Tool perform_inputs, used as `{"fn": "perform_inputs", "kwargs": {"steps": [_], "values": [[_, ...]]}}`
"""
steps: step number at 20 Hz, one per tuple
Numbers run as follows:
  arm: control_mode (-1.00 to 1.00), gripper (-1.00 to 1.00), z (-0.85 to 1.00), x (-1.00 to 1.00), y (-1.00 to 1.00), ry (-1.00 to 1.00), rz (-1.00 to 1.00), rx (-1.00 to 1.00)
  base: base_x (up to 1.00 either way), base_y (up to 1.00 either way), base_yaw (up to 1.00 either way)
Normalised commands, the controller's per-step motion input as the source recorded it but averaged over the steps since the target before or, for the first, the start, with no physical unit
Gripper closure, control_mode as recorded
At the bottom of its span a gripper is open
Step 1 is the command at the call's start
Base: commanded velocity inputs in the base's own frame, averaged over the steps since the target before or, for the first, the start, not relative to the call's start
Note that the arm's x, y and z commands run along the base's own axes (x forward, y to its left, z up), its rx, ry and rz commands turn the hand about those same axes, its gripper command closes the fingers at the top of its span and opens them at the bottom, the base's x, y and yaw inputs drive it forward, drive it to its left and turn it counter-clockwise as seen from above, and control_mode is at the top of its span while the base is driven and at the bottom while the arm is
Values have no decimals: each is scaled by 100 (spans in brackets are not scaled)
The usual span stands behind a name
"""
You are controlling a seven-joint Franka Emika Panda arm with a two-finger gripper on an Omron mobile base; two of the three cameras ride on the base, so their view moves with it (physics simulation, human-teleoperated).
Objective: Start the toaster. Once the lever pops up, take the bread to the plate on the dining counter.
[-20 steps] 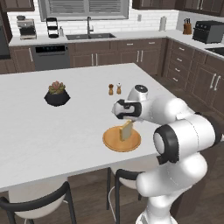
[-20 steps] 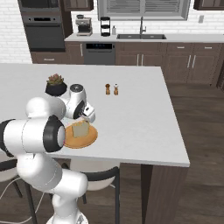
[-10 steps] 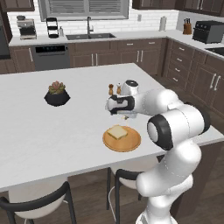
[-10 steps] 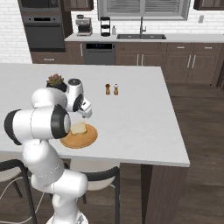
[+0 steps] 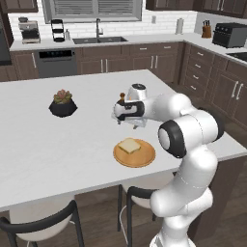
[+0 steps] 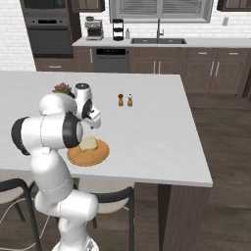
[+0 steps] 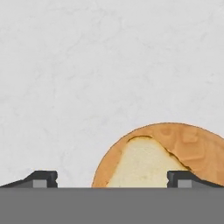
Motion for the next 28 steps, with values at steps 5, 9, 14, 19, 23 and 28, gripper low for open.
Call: {"fn": "perform_inputs", "kwargs": {"steps": [5, 9, 14, 19, 23, 28], "values": [[-100, -100, 32, -67, -44, 4, -4, 0, 0, 0, 0], [-100, -100, 43, -74, -36, 2, 0, -1, 0, 0, 0], [-100, -100, 45, -85, -29, 2, 0, -5, 0, 0, 0], [-100, -100, 53, -86, -6, 2, 7, -6, 0, 0, 0], [-100, -100, 52, -90, -2, 4, 13, -7, 0, 0, 0], [-100, -100, 57, -64, 0, 4, 17, -7, 0, 0, 0]]}}
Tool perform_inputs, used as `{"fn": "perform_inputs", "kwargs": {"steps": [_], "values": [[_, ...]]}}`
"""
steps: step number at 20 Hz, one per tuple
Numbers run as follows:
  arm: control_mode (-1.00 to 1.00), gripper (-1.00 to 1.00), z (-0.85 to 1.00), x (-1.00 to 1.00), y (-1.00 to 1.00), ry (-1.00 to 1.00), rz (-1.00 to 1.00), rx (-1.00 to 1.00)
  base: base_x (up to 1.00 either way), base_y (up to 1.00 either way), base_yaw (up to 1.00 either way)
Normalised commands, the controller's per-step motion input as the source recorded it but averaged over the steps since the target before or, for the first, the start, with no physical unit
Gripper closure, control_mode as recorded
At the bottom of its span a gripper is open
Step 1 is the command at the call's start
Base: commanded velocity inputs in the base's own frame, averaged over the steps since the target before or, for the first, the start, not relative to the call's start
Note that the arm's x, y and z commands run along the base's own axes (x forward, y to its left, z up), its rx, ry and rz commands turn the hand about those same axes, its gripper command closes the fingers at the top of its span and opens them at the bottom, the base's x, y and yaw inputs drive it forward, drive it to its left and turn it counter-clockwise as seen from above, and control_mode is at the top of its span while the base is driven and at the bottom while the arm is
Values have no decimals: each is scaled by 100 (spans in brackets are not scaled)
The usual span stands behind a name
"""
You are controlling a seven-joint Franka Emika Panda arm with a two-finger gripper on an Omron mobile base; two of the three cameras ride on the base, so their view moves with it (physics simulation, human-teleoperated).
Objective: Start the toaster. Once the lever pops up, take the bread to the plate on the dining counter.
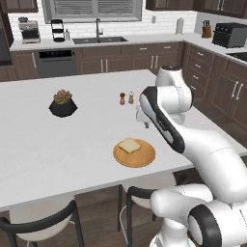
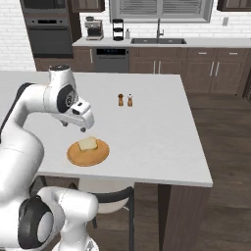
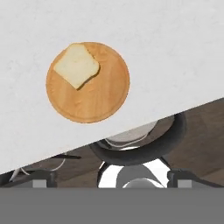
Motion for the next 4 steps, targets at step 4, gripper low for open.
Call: {"fn": "perform_inputs", "kwargs": {"steps": [4], "values": [[-100, -100, 58, -41, 0, 1, 21, -4, 0, 0, 0]]}}
